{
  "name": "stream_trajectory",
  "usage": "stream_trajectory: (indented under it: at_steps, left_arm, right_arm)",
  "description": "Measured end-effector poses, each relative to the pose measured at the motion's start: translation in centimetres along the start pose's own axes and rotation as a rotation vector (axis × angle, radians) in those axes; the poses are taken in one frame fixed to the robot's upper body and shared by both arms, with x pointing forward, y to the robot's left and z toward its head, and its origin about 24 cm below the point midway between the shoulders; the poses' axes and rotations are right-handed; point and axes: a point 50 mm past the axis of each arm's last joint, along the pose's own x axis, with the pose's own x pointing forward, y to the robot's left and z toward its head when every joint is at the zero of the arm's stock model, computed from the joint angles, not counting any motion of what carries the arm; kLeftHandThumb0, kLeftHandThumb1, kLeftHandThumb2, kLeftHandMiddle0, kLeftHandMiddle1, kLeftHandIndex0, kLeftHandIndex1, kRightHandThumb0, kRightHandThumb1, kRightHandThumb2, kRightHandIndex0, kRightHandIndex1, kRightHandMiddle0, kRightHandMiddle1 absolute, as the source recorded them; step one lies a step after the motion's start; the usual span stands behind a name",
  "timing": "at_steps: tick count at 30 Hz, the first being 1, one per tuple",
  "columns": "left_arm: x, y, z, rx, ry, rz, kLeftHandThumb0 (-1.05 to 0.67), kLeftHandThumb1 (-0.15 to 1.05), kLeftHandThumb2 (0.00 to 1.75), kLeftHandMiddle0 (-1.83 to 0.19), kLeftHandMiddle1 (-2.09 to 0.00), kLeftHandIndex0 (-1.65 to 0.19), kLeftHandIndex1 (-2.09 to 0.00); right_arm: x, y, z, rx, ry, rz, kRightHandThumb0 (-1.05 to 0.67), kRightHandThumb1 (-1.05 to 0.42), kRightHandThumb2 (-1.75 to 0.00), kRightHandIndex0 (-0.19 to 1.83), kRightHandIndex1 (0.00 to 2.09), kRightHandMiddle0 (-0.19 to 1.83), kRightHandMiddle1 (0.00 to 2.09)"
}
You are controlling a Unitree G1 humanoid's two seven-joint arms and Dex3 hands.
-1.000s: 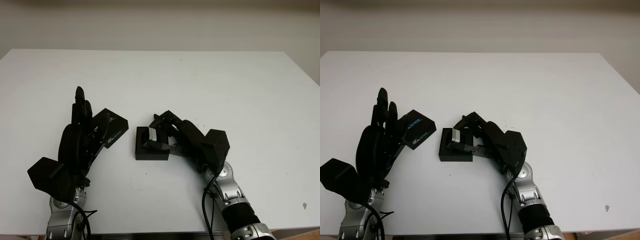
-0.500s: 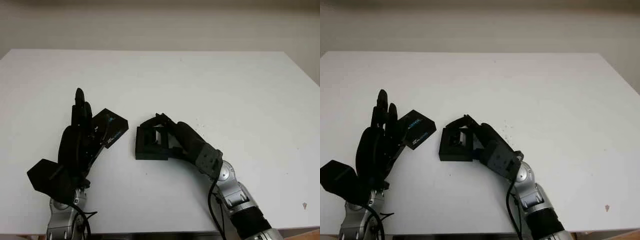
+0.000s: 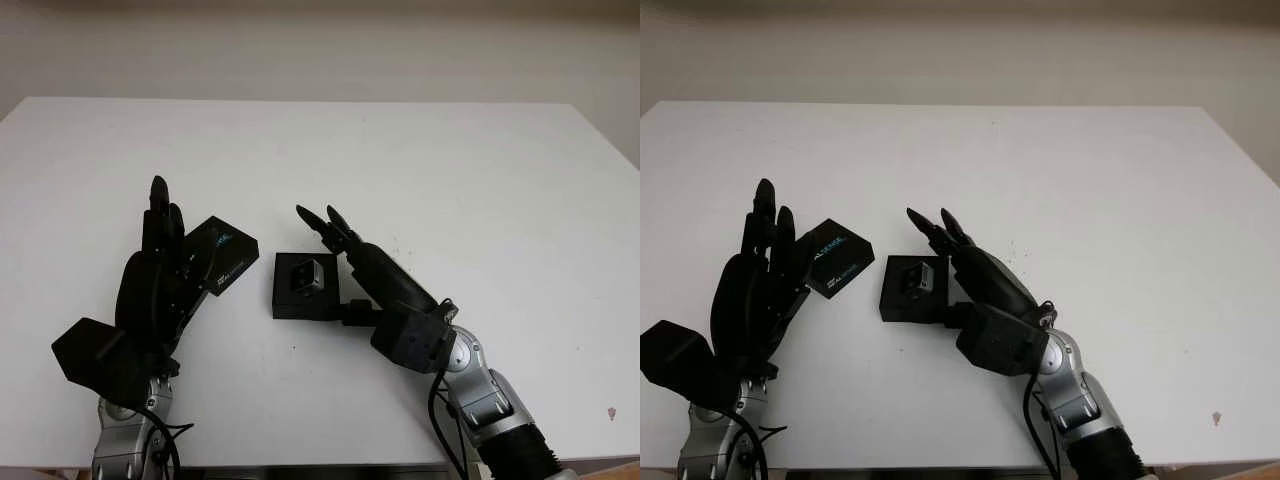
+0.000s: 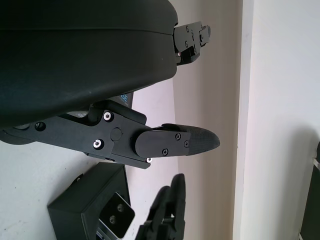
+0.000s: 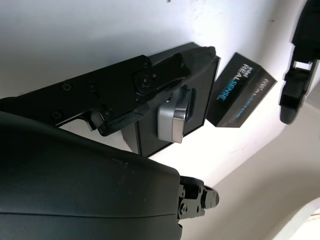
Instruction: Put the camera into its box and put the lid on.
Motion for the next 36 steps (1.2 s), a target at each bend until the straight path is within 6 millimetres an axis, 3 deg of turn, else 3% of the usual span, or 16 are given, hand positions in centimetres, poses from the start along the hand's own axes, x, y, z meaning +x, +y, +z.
stream_trajectory:
  at_steps: [3,8,12,21,32,35,36]
  left_arm:
    - [0.0,0.0,0.0,0.005,0.000,-0.001,-0.51,1.05,0.36,0.11,-0.06,0.15,-0.06]
    - [0.0,0.0,0.0,0.005,-0.001,-0.003,-0.52,1.05,0.36,0.12,-0.05,0.15,-0.06]
    - [0.0,0.0,0.0,0.004,-0.001,-0.003,-0.52,1.05,0.35,0.12,-0.05,0.15,-0.06]
    - [0.0,-0.3,-0.1,0.009,0.002,0.000,-0.52,1.05,0.37,0.12,-0.05,0.15,-0.06]
    - [-0.1,-0.6,-0.2,-0.003,0.000,0.016,-0.52,1.05,0.37,0.12,-0.06,0.15,-0.06]
    - [-0.1,-0.7,-0.2,-0.001,-0.002,0.018,-0.52,1.05,0.38,0.12,-0.06,0.15,-0.06]
    - [-0.2,-0.7,-0.2,-0.002,-0.006,0.019,-0.52,1.05,0.37,0.12,-0.06,0.15,-0.06]
  right_arm:
    - [-0.2,-0.5,0.4,-0.084,-0.034,-0.035,-0.72,-1.04,-0.11,-0.13,0.04,-0.09,0.07]
    - [-0.4,-1.3,1.8,-0.199,-0.101,-0.163,-0.64,-0.96,-0.05,0.27,0.24,0.20,0.21]
    - [-0.4,-2.4,3.0,-0.303,-0.118,-0.171,-0.64,-0.90,-0.03,0.41,0.32,0.31,0.29]
    - [0.1,-3.4,5.3,-0.523,-0.070,-0.115,-0.71,-0.88,-0.05,0.39,0.39,0.27,0.59]
    - [1.1,-3.0,5.7,-0.702,0.045,-0.045,-0.73,-0.83,-0.05,0.46,0.33,0.48,0.40]
    - [1.2,-2.8,5.9,-0.734,0.051,-0.054,-0.75,-0.82,-0.05,0.52,0.41,0.52,0.46]
    - [1.3,-2.8,6.0,-0.747,0.052,-0.058,-0.75,-0.82,-0.05,0.49,0.53,0.51,0.53]
